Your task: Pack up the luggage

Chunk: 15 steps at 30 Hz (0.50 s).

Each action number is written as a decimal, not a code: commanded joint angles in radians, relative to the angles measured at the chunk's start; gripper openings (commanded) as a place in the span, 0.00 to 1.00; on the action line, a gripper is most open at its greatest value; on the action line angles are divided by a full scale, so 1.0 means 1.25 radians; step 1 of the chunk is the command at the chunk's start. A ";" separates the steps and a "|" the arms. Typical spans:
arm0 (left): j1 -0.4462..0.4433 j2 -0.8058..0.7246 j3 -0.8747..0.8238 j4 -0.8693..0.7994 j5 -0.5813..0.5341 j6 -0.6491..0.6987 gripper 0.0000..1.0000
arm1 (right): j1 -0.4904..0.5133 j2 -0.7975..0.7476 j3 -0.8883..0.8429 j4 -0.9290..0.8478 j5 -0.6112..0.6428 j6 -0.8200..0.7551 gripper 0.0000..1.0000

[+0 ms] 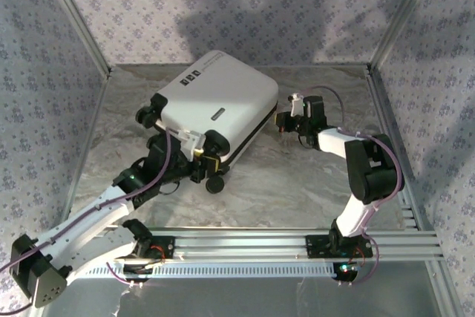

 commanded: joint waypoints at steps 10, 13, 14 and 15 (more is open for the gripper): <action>0.179 0.015 -0.037 0.088 -0.038 -0.083 0.26 | 0.022 -0.072 -0.111 -0.026 0.031 0.018 0.00; 0.212 0.015 -0.043 0.098 -0.015 -0.091 0.24 | 0.029 -0.098 -0.130 -0.029 0.031 0.020 0.00; 0.220 0.018 -0.044 0.103 -0.004 -0.092 0.20 | 0.032 -0.108 -0.137 -0.033 0.032 0.018 0.00; 0.227 0.021 -0.044 0.105 0.005 -0.092 0.18 | 0.034 -0.117 -0.141 -0.035 0.033 0.017 0.00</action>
